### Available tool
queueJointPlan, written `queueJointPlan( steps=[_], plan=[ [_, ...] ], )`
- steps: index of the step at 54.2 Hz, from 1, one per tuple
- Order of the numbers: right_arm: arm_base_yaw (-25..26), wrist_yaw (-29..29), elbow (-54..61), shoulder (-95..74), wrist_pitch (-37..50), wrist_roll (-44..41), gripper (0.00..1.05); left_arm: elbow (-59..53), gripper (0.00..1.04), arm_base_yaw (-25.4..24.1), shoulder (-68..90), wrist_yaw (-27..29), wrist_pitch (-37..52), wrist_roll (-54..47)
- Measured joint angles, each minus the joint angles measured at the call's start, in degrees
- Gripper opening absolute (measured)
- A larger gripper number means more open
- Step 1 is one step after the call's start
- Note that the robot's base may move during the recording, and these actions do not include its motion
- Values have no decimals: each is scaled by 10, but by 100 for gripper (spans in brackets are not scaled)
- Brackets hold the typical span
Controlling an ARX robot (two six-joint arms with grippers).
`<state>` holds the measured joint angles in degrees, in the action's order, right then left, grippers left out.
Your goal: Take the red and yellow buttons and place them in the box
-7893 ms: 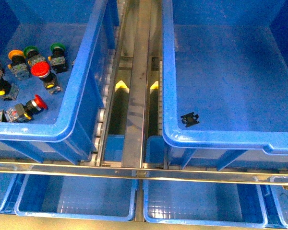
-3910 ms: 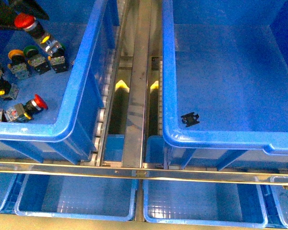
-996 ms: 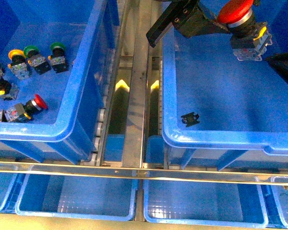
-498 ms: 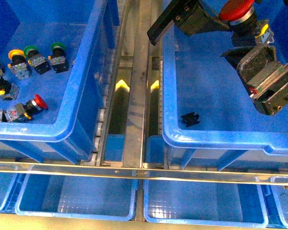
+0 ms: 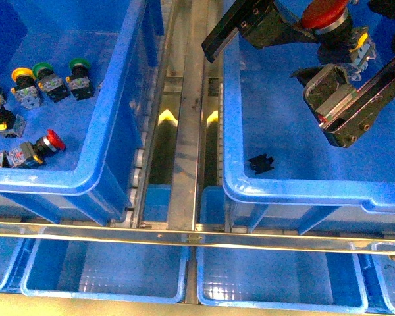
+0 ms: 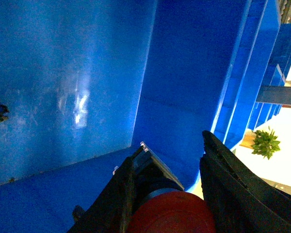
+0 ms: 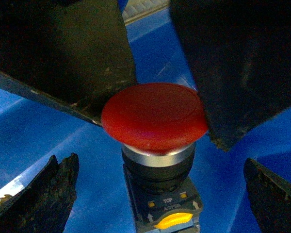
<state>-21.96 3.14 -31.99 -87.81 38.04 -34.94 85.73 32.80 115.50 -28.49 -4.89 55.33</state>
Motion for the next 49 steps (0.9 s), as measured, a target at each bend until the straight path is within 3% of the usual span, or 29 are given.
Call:
queueJointPlan(
  steps=[3, 30, 49],
  plan=[
    [2, 0, -1, -4, 4, -4, 96, 0, 33, 0, 0, 0, 0, 0],
    [7, -5, -1, -10, 7, -11, 30, 2, 33, -1, 0, 3, 0, -8],
    [9, -9, -1, -10, 7, -11, 27, 2, 33, -3, 0, 5, 1, -24]
  ],
)
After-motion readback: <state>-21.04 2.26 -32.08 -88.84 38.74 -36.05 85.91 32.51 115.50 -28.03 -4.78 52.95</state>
